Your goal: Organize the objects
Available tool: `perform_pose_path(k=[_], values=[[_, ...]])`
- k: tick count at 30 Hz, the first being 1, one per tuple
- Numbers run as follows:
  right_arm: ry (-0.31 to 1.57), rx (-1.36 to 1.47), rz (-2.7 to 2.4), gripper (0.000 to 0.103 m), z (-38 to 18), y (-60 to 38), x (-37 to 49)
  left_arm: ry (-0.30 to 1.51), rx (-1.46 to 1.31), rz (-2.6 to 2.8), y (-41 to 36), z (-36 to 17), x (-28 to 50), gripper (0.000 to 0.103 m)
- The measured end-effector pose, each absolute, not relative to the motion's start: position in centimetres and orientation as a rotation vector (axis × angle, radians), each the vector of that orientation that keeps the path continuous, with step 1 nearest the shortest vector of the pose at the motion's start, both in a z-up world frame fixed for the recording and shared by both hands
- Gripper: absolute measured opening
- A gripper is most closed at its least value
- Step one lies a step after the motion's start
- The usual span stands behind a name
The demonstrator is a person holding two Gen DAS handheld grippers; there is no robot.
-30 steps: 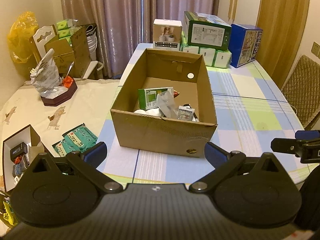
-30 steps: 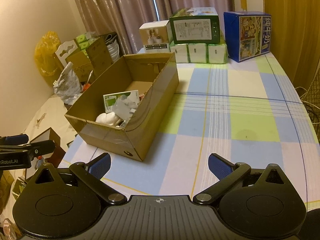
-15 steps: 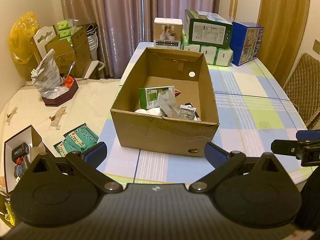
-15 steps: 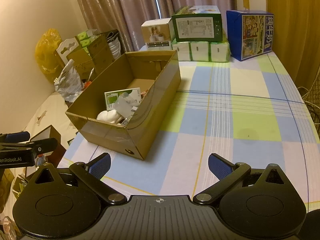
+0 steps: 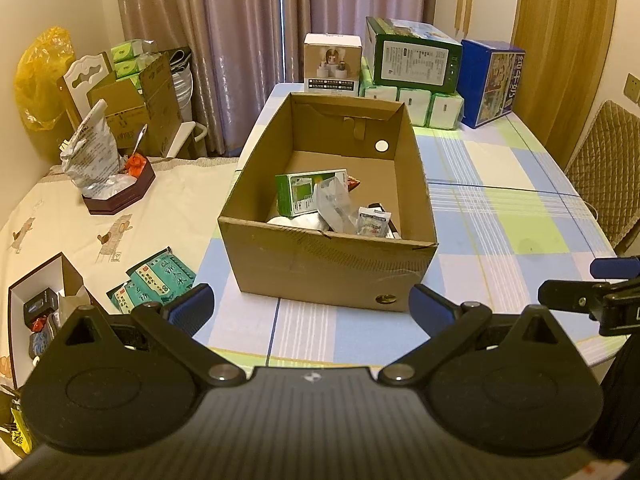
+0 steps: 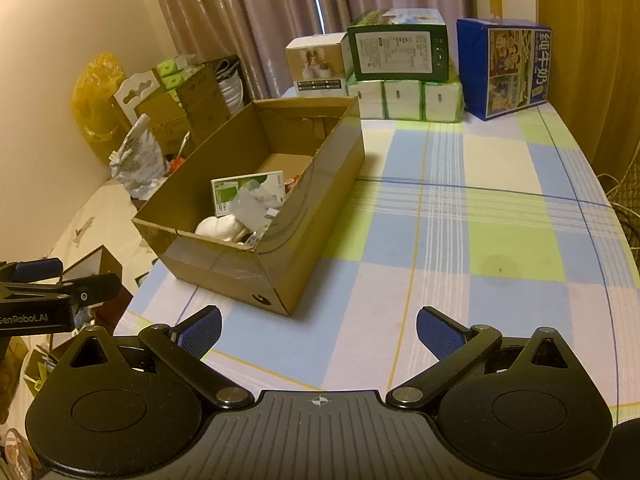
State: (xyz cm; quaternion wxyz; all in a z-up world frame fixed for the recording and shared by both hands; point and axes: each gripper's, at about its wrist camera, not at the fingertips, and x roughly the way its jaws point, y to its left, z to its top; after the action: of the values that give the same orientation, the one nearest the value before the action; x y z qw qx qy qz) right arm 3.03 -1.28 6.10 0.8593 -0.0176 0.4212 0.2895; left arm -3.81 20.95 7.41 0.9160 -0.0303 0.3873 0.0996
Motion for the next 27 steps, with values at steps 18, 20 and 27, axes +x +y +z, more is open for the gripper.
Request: perform_pose_path(k=[18,20,27], values=[[0.893,-0.04,0.594,0.101,5.7,-1.5,3.06,0.809,-0.068,0.18,20.38,6.91,-3.7,0.102],[0.893,-0.041,0.594,0.101,5.7,-1.48,3.06,0.81,-0.067,0.179,20.32,6.86,-3.72,0.102],[0.896,-0.041,0.595,0.101,5.61,-1.46,2.93,0.81,-0.07,0.176,20.32,6.77,-3.72,0.102]])
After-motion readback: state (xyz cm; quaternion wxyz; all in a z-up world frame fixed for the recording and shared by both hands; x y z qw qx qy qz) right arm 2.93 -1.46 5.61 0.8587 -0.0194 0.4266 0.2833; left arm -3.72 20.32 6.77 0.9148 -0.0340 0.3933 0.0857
